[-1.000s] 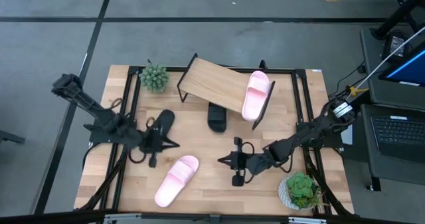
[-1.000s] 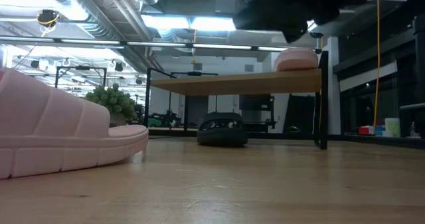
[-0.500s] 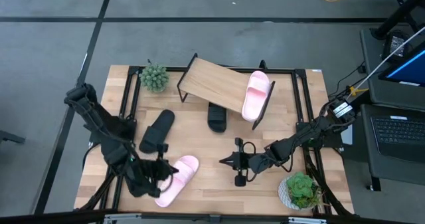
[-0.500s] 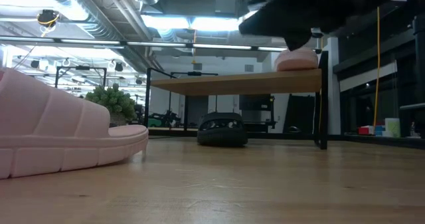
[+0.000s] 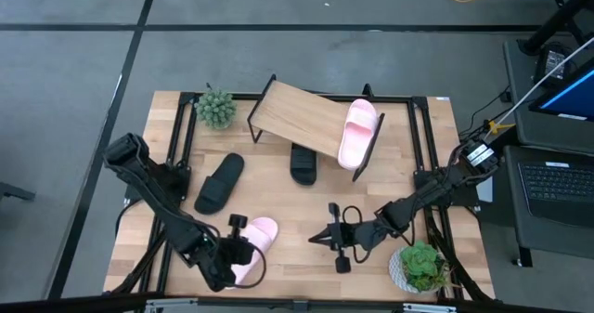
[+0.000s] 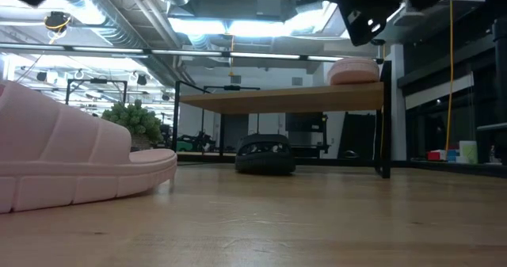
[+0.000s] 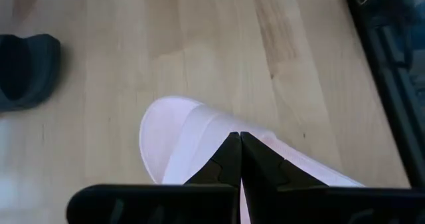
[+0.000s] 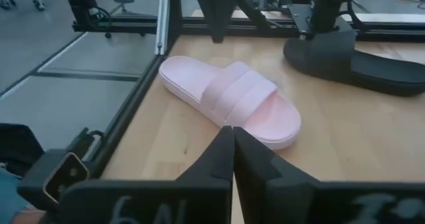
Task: Pick and place slides into the shelf
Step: Put the white slides on the shelf
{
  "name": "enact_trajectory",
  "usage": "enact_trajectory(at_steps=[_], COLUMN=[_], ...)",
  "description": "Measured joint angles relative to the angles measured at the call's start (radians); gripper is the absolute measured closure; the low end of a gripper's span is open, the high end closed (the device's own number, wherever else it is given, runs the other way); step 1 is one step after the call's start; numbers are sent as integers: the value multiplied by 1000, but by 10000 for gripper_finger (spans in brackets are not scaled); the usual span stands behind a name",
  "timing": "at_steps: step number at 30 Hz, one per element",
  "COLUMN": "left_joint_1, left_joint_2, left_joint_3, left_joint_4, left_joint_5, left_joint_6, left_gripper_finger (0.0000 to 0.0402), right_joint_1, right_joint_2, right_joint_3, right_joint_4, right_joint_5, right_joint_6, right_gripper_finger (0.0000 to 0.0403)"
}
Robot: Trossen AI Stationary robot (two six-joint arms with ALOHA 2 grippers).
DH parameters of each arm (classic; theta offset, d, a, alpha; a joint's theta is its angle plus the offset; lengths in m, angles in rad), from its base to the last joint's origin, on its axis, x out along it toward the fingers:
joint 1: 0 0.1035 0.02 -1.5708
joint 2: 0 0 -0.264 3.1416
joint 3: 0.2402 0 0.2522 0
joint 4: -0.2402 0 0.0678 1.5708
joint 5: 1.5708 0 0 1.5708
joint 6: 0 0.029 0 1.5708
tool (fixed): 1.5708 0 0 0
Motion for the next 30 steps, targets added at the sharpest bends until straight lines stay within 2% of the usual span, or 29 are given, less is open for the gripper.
enact_trajectory(at_steps=[9,22,30], left_joint_1=[-6,-19,-19], left_joint_2=[8,6,70], left_joint_3=[6,18,18], left_joint_4=[0,-39,-51], left_joint_5=[41,29,33], left_joint_6=[-1,37,132], left_gripper_finger=[390,271,266], right_joint_1=[7,7,7], right_joint_2=[0,0,0], right_joint_3=[0,0,0], right_joint_4=[0,-13,-28], right_joint_5=[0,1,1], right_joint_6=[50,57,57], right_gripper_finger=[394,393,393])
